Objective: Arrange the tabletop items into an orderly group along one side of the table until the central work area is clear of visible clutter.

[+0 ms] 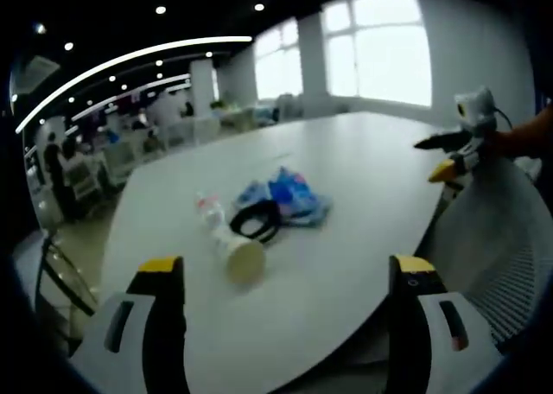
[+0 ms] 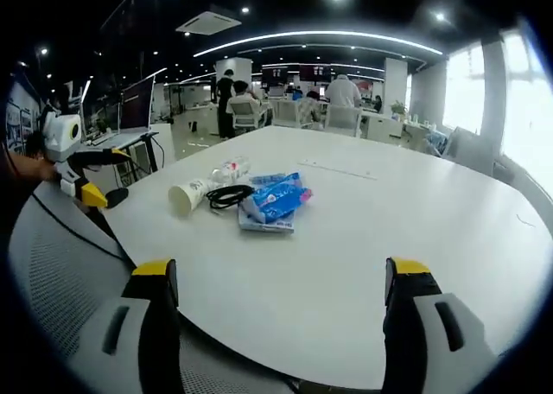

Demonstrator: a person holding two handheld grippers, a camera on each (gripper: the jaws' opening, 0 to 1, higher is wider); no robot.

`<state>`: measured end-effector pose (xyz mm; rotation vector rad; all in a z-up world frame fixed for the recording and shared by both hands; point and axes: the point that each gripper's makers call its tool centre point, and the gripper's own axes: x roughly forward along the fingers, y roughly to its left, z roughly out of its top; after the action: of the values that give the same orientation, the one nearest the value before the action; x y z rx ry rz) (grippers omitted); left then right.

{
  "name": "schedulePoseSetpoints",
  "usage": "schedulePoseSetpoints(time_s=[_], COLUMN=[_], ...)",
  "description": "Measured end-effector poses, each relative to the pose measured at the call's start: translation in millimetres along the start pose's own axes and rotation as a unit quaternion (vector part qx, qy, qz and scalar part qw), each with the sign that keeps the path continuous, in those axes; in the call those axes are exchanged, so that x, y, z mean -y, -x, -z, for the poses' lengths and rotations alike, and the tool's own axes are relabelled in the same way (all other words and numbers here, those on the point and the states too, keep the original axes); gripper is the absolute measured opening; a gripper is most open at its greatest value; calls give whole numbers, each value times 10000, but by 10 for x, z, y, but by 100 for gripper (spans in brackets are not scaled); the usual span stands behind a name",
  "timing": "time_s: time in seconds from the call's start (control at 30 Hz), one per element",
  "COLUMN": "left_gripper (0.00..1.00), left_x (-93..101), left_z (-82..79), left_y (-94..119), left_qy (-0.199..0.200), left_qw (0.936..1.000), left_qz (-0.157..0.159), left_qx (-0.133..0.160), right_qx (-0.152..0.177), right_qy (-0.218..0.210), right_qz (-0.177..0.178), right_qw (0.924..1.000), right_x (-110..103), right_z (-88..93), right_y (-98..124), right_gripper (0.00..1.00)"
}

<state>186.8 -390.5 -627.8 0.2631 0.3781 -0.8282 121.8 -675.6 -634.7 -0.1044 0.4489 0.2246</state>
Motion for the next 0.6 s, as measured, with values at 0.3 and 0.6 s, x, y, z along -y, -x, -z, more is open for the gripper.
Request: schedulePoseSetpoints(time_s=[0.3,0.6], left_gripper=[95,95], left_x=[1,-5], left_z=[2,11], left_y=[0,0], left_qy=[-8,-7], left_qw=[10000,10000], left_qz=[-5,-21], left_qx=[-12,-35], right_qx=[12,33], right_qy=[-12,-23], right_qz=[11,16], right_qw=[10000,10000], right_x=[8,9], right_z=[-2,-10], right_y=[1,2], right_gripper=[100,100])
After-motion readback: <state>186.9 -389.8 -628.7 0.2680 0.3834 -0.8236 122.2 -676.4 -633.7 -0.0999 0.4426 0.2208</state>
